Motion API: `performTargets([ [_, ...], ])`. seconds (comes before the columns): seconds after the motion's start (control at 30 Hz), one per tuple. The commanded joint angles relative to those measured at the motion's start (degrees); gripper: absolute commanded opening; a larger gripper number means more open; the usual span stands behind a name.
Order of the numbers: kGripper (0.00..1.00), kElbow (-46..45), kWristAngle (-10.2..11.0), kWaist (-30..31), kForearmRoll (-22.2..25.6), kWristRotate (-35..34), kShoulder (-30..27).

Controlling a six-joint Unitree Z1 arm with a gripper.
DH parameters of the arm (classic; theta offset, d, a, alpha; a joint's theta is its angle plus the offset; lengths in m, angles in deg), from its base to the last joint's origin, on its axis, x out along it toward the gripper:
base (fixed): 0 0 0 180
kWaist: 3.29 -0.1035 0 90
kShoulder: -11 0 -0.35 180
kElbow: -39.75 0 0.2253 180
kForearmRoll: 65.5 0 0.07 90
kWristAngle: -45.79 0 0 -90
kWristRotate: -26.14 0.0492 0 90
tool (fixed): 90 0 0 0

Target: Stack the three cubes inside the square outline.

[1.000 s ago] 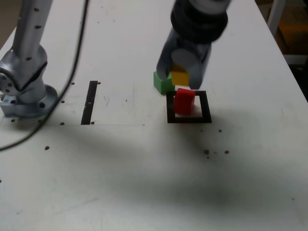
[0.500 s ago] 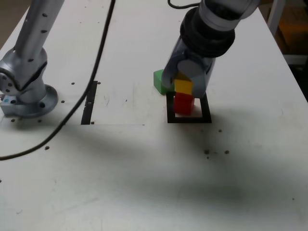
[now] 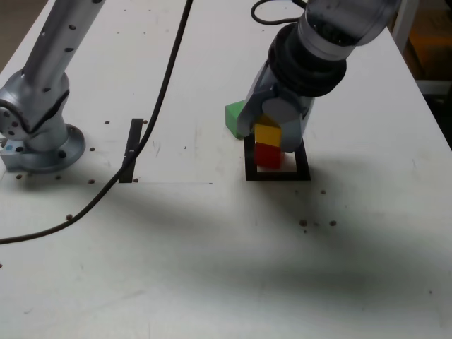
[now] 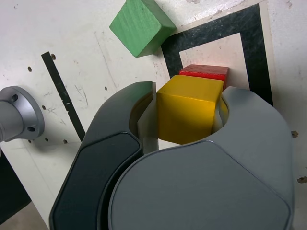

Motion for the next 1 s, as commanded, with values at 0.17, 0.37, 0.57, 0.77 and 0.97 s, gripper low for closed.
performTargets([
  [0.17,0.26,0.2,-0.3,-0.1,0.6,0.3,0.2],
  [0.37,0.36,0.4,-0.4,-0.1,0.6,0.4,0.2],
  [0.57,0.46,0.4,-0.6,-0.1,0.7,1.1,0.5],
  [0.77,0.67,0.4,-1.1,-0.1,1.1,1.2,0.5],
  [0.97,0.88,0.2,-1.2,-0.1,1.2,0.9,-0.1],
])
